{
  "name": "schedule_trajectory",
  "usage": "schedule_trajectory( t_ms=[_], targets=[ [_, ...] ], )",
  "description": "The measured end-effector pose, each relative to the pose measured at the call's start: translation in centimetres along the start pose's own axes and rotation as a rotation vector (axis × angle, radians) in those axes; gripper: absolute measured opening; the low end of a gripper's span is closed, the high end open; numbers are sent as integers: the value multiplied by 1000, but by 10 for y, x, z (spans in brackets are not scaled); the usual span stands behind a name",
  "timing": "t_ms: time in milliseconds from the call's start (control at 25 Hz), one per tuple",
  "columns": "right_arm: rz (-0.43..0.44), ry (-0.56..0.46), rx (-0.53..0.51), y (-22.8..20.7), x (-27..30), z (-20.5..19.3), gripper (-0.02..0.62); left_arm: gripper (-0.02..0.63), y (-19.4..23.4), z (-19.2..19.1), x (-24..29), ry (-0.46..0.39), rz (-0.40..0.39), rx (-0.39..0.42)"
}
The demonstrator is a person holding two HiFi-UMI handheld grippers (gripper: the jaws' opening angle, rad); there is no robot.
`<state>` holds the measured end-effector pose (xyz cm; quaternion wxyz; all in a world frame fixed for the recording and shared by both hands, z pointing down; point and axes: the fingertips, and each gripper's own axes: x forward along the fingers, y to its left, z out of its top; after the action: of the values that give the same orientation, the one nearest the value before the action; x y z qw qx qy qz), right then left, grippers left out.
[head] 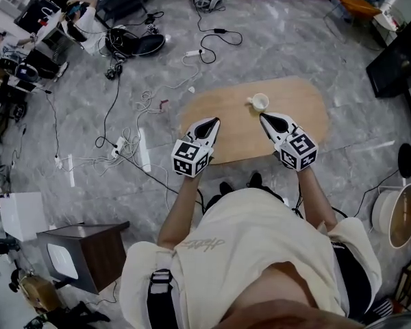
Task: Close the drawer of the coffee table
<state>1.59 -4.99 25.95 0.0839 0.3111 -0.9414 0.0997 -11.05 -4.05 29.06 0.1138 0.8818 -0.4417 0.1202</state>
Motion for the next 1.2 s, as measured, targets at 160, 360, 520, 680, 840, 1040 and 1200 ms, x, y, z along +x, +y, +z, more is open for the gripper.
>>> schedule_trajectory(
  t_ms=[160, 360, 520, 680, 840, 1040, 1200],
  targets=[
    [-53, -102, -104, 12, -7, 43, -6, 5, 3, 38, -20, -96, 17, -1],
    [-85, -182, -90, 10, -20, 73, -6, 5, 0, 86, -34, -196, 51, 44],
    [-63, -206, -104, 28, -16, 92, -6, 5, 6, 103, -51, -227, 81, 92],
    [-52, -219, -108, 35, -20, 102, -6, 5, 3, 107, -55, -226, 94, 111],
    [-45, -238, -120, 42, -22, 107, -6, 5, 4, 116, -62, -254, 109, 141],
    [-58, -256, -101, 40, -26, 109, -6, 5, 3, 119, -65, -276, 117, 140],
    [-83, -256, -95, 37, -28, 111, -6, 5, 5, 119, -64, -275, 116, 131]
  ],
)
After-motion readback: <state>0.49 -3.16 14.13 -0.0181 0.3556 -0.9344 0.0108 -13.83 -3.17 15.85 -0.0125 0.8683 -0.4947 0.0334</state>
